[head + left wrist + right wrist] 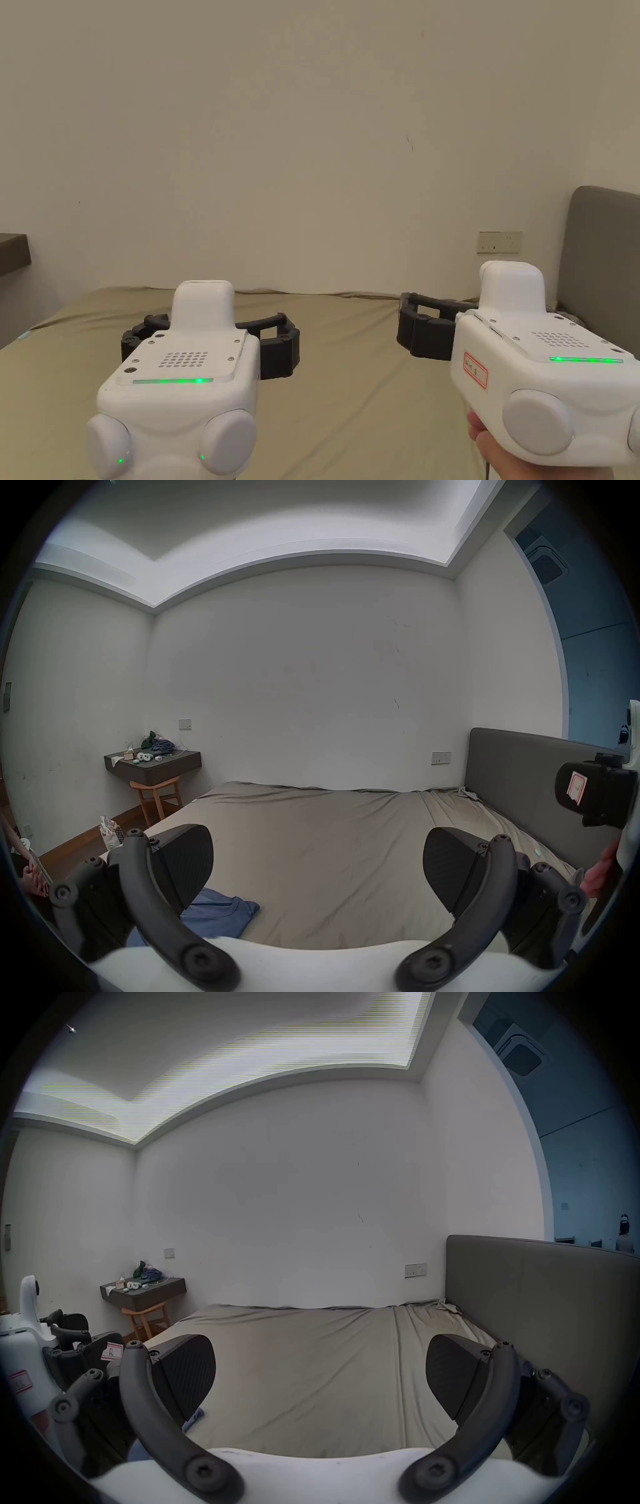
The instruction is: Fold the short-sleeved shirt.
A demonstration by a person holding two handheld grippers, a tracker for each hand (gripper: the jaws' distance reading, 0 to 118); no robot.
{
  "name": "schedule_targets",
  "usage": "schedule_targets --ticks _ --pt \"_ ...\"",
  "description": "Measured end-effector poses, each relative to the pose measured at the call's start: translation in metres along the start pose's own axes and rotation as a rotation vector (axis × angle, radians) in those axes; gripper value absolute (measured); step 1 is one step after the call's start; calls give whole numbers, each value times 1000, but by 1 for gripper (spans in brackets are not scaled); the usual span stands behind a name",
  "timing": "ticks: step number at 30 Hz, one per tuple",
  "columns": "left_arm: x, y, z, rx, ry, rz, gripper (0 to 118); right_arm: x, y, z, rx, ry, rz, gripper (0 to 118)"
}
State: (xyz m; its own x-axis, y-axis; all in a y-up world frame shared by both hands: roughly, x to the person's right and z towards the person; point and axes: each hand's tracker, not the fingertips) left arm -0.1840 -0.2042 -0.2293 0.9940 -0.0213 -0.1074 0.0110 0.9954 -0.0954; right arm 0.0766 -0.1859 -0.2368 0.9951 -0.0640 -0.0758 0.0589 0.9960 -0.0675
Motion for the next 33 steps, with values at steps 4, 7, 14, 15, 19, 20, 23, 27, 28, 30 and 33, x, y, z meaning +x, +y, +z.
schedule_targets --ticks 4,7,14,15,19,20,23,27,28,30,33 --pt "-1 1 2 3 1 2 118 0 1 -4 -44 6 -14 118" --pt "-2 3 3 4 -5 8 118 0 -1 -5 -53 -1 -16 118" --pt "-2 5 5 14 -1 7 118 -5 -1 0 -9 -78 53 118" --pt "-2 5 4 16 0 9 118 -5 -1 0 -9 -80 56 118" --pt "-4 5 4 23 25 16 118 -3 -1 1 -4 -80 43 118" --pt "-4 5 4 25 38 14 118 -2 -1 1 -2 -83 44 118" --pt "-6 5 4 28 49 14 118 -3 -2 2 8 -88 56 118" --pt "-5 6 4 23 40 23 118 -3 -2 3 5 -79 48 118" --pt "-5 6 4 22 35 24 118 -3 -3 3 5 -80 47 118" --pt "-4 6 5 20 13 29 118 -2 -3 2 3 -79 49 118" --pt "-3 6 6 8 -14 51 118 -1 -3 2 -2 -78 50 118"
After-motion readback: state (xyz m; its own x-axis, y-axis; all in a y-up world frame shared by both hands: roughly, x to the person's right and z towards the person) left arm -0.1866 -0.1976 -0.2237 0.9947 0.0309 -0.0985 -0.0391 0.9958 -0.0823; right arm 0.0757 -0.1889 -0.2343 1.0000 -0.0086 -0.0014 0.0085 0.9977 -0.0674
